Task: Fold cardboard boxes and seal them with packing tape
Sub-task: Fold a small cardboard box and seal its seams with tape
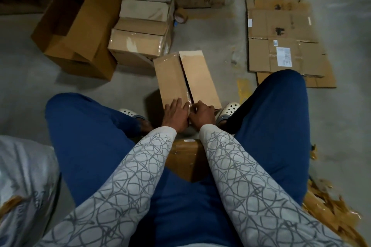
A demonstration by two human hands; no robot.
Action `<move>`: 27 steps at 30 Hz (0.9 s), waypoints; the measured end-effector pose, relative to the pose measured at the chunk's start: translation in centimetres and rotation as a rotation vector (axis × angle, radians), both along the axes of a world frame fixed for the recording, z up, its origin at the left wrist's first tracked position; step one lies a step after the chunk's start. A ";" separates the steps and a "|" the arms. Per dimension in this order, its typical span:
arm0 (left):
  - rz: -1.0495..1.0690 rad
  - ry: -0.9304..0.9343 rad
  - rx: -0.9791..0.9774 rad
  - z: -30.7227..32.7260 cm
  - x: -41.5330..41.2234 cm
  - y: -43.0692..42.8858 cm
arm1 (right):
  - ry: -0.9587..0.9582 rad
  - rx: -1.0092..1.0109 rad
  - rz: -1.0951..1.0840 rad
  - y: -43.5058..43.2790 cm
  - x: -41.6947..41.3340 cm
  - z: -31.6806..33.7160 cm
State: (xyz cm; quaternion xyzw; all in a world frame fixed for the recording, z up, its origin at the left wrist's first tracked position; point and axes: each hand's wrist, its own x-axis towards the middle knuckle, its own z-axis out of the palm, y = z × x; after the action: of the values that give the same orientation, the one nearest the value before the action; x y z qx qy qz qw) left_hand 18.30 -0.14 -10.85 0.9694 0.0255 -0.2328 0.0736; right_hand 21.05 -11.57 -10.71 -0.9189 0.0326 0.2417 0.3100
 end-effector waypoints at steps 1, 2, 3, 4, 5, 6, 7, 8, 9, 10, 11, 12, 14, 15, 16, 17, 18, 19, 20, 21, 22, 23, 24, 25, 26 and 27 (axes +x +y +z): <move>0.007 -0.010 -0.005 0.2 0.0 -0.1 | -0.017 0.006 -0.012 -0.1 0.0 0.2; 0.015 -0.020 -0.012 0.4 0.0 -0.2 | -0.032 0.011 -0.020 -0.1 0.0 0.4; 0.022 -0.029 -0.019 0.6 0.0 -0.3 | -0.044 0.014 -0.022 -0.2 0.0 0.5; 0.029 -0.039 -0.028 0.7 -0.1 -0.3 | -0.054 0.021 -0.024 -0.2 0.0 0.7; 0.034 -0.051 -0.035 0.8 -0.2 -0.3 | -0.064 0.031 -0.031 -0.2 0.1 0.8; 0.037 -0.065 -0.042 0.9 -0.2 -0.2 | -0.073 0.045 -0.047 -0.2 0.1 1.0; 0.039 -0.076 -0.049 1.0 -0.2 -0.2 | -0.084 0.060 -0.071 -0.2 0.2 1.1; 0.045 -0.082 -0.057 1.2 -0.3 -0.1 | -0.097 0.079 -0.098 -0.2 0.2 1.4; 0.054 -0.082 -0.067 1.3 -0.2 -0.1 | -0.115 0.102 -0.119 -0.2 0.3 1.6; 0.066 -0.081 -0.077 1.5 -0.2 -0.1 | -0.133 0.126 -0.132 -0.2 0.4 1.8; 0.081 -0.086 -0.085 1.7 -0.1 -0.1 | -0.150 0.148 -0.136 -0.3 0.4 2.2; 0.097 -0.097 -0.090 1.9 -0.1 -0.1 | -0.168 0.165 -0.134 -0.3 0.4 2.5; 0.139 -0.131 -0.110 2.5 0.2 0.0 | -0.208 0.197 -0.117 -0.3 0.7 2.7; 0.158 -0.152 -0.126 2.9 0.7 0.1 | -0.231 0.213 -0.101 -0.3 1.0 2.8; 0.171 -0.178 -0.140 3.4 1.3 0.3 | -0.256 0.229 -0.078 -0.1 1.5 2.9; 0.173 -0.206 -0.147 3.7 2.2 0.7 | -0.282 0.246 -0.060 0.1 2.3 2.8; 0.172 -0.236 -0.154 4.0 3.3 1.2 | -0.306 0.266 -0.050 0.4 3.3 2.8; 0.175 -0.264 -0.162 4.3 4.8 1.9 | -0.330 0.284 -0.047 0.8 4.6 2.8; 0.184 -0.294 -0.173 4.6 6.3 2.6 | -0.355 0.297 -0.045 1.2 6.1 2.9; 0.196 -0.327 -0.184 4.6 8.1 3.5 | -0.383 0.304 -0.040 1.7 7.8 2.9; 0.203 -0.366 -0.194 4.5 10.2 4.4 | -0.416 0.306 -0.028 2.4 9.8 3.0; 0.200 -0.400 -0.191 4.3 12.4 5.5 | -0.449 0.304 -0.015 3.1 12.0 2.9; 0.196 -0.422 -0.182 4.0 14.7 6.5 | -0.475 0.300 -0.008 3.9 14.4 2.8; 0.201 -0.436 -0.180 3.6 17.3 7.6 | -0.491 0.295 -0.005 4.8 17.0 2.5; 0.215 -0.449 -0.183 3.0 20.0 8.6 | -0.501 0.288 0.004 5.7 19.9 2.0; 0.225 -0.462 -0.185 2.1 22.8 9.7 | -0.516 0.280 0.015 6.7 23.0 1.3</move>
State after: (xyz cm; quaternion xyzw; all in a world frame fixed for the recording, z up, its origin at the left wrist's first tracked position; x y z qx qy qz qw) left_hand 41.14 9.51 -8.80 0.9771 0.0941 0.0029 0.1910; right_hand 44.09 -4.82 -9.41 -0.8985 -0.0879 0.0045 0.4301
